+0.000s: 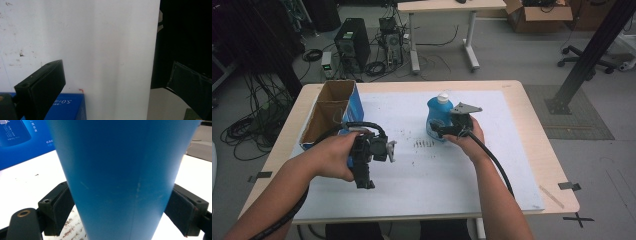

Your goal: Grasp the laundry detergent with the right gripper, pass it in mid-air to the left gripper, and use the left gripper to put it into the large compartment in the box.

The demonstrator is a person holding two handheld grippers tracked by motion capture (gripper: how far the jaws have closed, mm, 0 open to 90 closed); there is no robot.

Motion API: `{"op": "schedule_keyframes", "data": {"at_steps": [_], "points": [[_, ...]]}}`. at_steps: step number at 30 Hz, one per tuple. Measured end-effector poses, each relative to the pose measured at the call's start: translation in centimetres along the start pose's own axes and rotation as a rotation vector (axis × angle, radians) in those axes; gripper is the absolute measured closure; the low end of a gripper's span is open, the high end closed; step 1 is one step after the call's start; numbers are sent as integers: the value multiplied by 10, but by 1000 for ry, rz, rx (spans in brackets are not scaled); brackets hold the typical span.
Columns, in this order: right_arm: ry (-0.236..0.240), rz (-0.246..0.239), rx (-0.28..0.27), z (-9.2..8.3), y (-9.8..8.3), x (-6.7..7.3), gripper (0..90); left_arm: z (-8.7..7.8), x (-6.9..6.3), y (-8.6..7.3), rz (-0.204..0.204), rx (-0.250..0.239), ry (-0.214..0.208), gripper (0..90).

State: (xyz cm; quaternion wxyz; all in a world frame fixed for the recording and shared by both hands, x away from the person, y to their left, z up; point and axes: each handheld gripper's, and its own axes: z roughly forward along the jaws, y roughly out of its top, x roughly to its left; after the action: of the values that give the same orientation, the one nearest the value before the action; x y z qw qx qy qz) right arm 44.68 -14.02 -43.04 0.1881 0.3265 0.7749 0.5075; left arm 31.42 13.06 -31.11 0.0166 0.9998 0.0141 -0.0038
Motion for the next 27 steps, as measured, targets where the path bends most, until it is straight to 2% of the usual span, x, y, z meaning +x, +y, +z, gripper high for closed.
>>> {"op": "schedule_keyframes", "data": {"at_steps": [11, 20, 27], "points": [[8, -3, 1, 1, -1, 1, 240, 1, 0, -1, -4, -1, -2, 10], [5, -2, 0, 2, -2, 1, 260, 1, 1, 0, -3, -3, -3, 10], [14, -6, 2, 4, -2, 1, 355, 1, 1, 0, -1, -1, -2, 10]]}}
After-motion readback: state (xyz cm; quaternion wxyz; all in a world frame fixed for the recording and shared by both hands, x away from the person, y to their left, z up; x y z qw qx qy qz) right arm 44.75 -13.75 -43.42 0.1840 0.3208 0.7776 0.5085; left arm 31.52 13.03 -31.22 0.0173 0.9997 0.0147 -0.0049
